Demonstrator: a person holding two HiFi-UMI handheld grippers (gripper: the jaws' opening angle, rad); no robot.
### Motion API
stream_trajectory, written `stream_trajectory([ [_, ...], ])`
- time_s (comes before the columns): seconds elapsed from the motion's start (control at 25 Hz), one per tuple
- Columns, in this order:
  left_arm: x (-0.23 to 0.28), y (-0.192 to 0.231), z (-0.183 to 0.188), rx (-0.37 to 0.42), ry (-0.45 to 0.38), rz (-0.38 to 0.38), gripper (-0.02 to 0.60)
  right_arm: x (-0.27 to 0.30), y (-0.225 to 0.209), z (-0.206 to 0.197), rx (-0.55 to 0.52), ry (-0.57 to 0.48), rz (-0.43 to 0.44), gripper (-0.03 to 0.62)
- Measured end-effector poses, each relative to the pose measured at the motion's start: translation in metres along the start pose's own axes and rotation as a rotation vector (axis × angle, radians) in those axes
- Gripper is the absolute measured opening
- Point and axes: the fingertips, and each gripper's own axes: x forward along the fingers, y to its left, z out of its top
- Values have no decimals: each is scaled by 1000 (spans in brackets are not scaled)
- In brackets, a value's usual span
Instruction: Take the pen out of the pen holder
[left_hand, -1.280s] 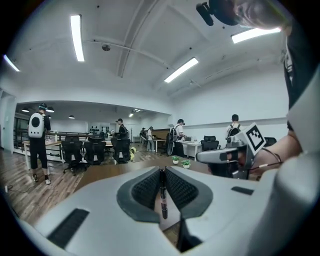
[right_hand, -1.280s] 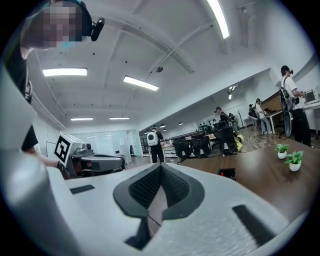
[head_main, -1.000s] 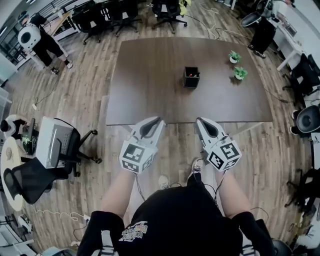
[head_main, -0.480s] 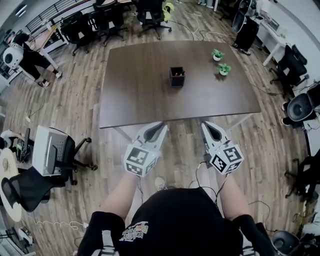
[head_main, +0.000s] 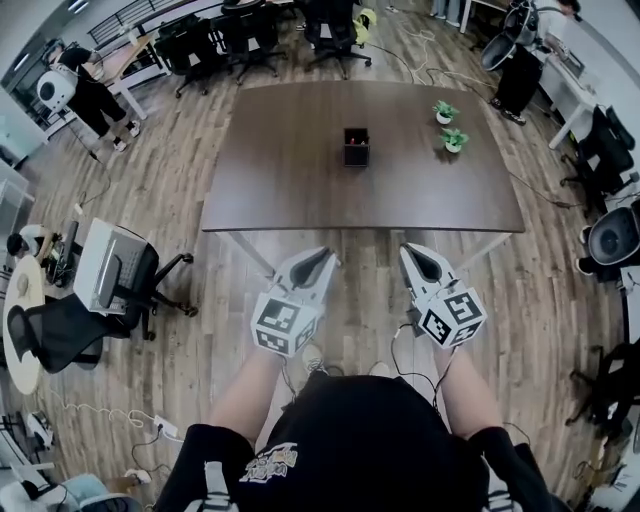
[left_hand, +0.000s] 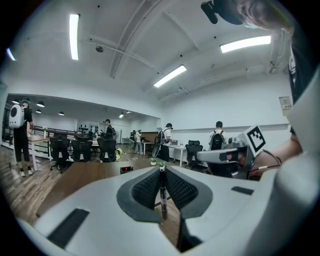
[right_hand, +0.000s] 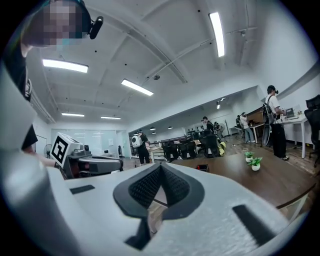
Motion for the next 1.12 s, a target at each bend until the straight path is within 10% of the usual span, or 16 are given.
stream_trajectory([
  [1.12,-9,-62,-15,-15,0,115,32,-48,-8,-19,11,15,122,3],
])
